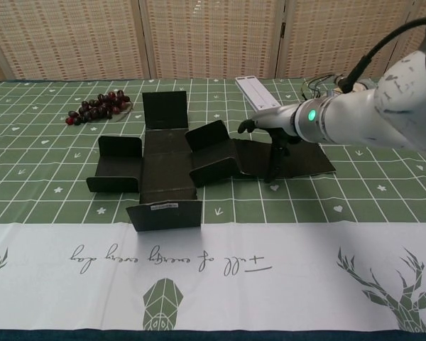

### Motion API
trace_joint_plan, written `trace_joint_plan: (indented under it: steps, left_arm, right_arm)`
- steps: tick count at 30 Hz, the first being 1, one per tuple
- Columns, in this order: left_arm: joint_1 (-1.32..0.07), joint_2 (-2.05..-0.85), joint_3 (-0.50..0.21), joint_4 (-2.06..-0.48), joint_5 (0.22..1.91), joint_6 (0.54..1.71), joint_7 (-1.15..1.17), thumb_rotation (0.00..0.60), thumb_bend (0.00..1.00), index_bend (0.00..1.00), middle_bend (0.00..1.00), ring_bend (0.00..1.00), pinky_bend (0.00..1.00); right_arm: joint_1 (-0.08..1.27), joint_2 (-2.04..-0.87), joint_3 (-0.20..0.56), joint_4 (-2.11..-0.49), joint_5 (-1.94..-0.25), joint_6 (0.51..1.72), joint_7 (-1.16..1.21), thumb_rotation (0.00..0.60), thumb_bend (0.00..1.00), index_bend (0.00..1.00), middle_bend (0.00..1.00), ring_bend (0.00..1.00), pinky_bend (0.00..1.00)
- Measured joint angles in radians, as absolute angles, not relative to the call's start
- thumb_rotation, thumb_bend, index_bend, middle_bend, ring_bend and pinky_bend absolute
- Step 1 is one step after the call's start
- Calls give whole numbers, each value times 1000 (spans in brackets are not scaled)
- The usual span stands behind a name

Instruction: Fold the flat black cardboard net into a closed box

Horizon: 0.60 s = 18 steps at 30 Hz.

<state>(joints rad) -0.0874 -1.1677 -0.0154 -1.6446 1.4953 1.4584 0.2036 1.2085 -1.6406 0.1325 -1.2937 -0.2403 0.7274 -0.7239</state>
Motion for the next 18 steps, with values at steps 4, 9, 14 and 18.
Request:
trace_joint_plan:
  steps: [4,9,14,18]
  left_arm:
    - [-87,-1168,-14,-1644,1496,1459,203,600,120,202,104,78,103]
    - [-85,-1166,-13,-1645,1494,1461,203,600,120,202,104,78,103]
    - [-84,-1165,-13,-1648,1493,1462,207,600,120,202,103,78,102]
    - [-84,-1164,-14,-1649,1490,1462,208,600,120,202,104,78,102]
  right_arm:
    - [1229,-1657,122,-1264,-212,712,-735,600,159,0,52,739,1000]
    - [1248,-1673,111,-1232,-191,694,-742,600,181,0,66,739,1000]
    - [1263,-1692,101,-1203,-181,682,-746,600,213,0,99,739,1000]
    - [1269,-1699,101,-1190,-184,678,-738,600,326,61,165,749,1000]
